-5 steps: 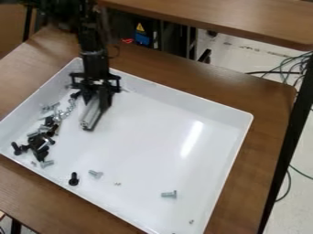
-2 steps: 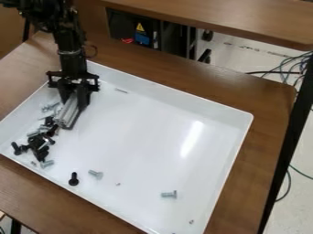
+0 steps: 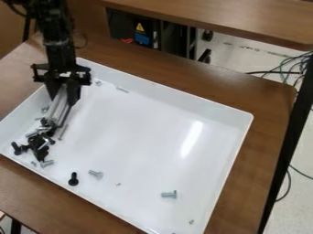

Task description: Sweep into pile

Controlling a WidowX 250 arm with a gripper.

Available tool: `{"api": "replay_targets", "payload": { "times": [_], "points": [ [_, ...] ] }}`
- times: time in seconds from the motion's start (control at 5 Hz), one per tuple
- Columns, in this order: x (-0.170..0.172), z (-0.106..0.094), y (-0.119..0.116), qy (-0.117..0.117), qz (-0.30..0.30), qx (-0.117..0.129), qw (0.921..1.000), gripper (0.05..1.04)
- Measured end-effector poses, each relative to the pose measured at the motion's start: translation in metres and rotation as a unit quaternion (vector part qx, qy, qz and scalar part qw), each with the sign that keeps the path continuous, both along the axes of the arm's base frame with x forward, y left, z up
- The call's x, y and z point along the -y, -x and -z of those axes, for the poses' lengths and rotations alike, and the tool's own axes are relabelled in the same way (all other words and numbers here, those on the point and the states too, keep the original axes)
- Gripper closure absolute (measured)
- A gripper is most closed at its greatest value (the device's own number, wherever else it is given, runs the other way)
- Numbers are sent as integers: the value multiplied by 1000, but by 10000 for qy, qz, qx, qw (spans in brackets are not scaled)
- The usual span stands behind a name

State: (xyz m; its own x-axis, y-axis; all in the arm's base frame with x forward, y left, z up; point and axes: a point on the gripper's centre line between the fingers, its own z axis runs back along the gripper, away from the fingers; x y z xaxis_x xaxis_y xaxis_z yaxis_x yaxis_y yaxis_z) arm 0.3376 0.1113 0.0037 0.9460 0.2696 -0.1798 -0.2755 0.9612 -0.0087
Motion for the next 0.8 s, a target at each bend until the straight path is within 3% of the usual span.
{"api": "replay_targets", "payload": {
  "times": [0.2,0.4,0.6,0.8],
  "points": [
    [49,-27,-14,150,458,566,9972,721],
    [97,-28,-15,211,1014,667,9924,721],
    [147,-22,-9,480,1539,660,9847,721],
    [195,-1,20,655,1737,425,9817,721]
  ]
}}
